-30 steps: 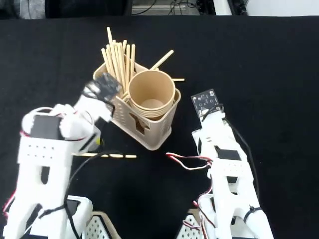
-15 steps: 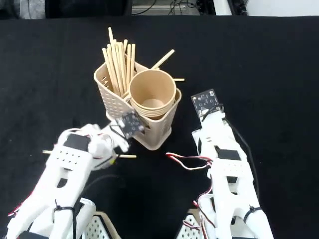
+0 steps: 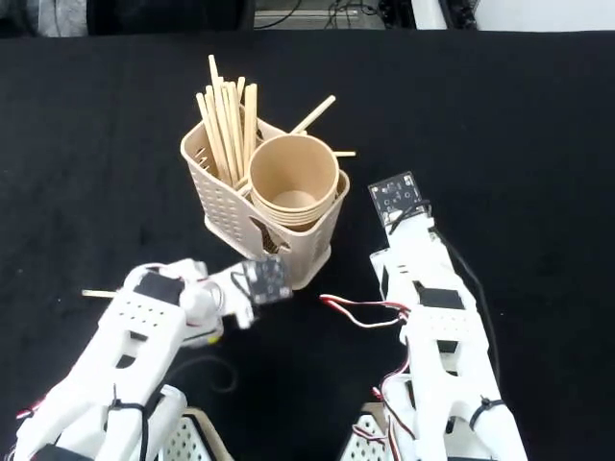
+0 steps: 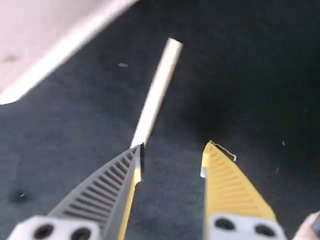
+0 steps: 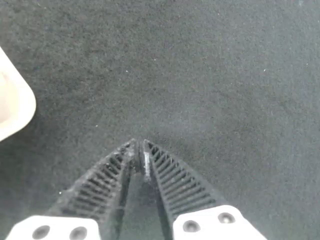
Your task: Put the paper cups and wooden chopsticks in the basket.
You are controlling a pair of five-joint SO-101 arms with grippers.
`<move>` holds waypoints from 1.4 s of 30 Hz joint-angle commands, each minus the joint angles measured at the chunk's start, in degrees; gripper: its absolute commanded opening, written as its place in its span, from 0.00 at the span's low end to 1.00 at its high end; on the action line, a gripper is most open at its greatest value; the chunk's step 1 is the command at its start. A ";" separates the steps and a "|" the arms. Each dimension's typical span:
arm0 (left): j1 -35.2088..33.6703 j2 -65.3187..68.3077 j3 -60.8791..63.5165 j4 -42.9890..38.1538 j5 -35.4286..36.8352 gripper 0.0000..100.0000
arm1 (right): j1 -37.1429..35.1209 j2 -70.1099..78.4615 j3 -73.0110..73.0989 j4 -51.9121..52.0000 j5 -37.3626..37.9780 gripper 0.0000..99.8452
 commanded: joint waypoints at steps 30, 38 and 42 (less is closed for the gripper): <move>-31.43 -13.54 -12.18 14.51 -29.36 0.09 | -0.70 -1.10 -0.40 -0.88 0.09 0.01; -43.03 -14.24 -1.54 -2.55 -40.53 0.10 | -0.70 -1.10 -0.40 -0.88 0.09 0.01; -43.56 -5.80 1.36 -14.68 -37.27 0.15 | -0.70 -1.10 -0.40 -0.88 0.00 0.01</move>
